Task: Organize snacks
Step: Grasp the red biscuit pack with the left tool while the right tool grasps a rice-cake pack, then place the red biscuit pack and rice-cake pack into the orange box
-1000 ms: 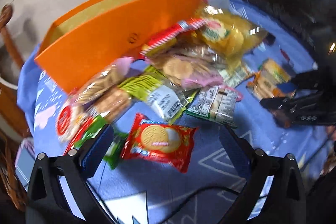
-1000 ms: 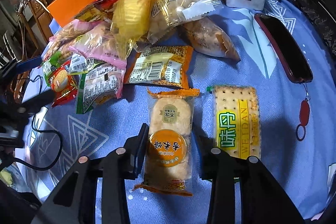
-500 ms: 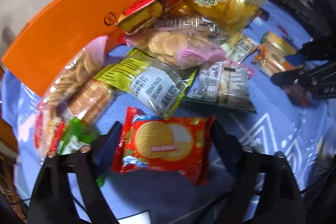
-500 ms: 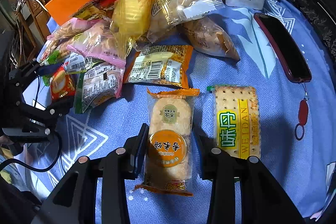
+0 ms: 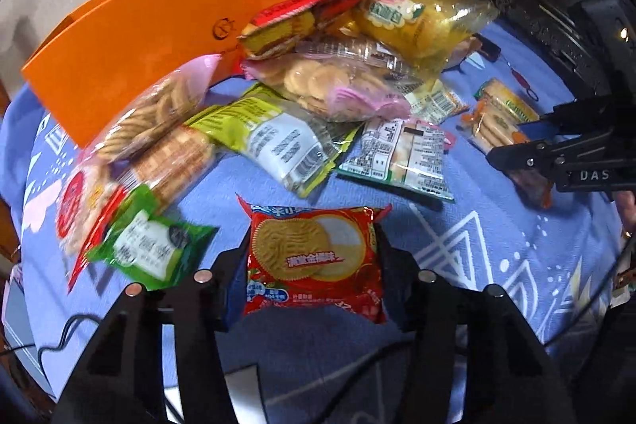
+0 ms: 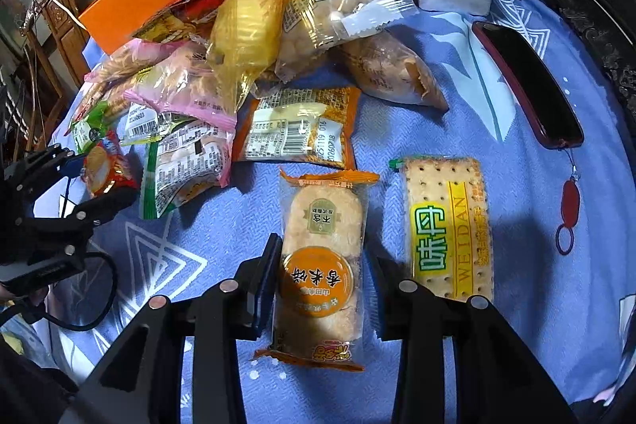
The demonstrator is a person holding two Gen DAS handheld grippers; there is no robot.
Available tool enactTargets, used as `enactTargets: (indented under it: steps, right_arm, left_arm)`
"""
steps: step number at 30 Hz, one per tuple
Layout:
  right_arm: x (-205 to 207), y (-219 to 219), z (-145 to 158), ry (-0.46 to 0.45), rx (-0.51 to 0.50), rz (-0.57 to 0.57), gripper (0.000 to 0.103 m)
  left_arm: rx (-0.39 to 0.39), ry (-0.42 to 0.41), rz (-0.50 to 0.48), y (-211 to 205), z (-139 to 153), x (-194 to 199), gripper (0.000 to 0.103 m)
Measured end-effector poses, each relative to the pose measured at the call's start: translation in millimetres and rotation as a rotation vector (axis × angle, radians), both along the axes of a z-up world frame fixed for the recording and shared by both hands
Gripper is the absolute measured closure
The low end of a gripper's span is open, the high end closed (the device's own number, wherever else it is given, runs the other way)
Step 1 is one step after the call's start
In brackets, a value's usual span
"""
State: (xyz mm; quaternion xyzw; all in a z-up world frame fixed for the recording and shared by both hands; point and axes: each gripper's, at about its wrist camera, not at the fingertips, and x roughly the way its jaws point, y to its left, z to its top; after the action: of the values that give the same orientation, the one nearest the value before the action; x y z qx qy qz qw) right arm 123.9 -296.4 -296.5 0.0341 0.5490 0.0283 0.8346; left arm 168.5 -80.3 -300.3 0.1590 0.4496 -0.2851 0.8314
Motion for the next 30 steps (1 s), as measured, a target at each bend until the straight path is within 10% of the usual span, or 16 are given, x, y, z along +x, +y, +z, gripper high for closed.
enactTargets:
  steps: [17,30]
  right_arm:
    - [-17,36,81,-0.175,0.026,0.097,0.065]
    - [114,46,202,-0.468,0.115,0.110,0.065]
  left_arm:
    - [-0.132,-0.109,0.120,50,94,-6,0.050]
    - [-0.255,-0.270,0.265,58,202,110,0.050]
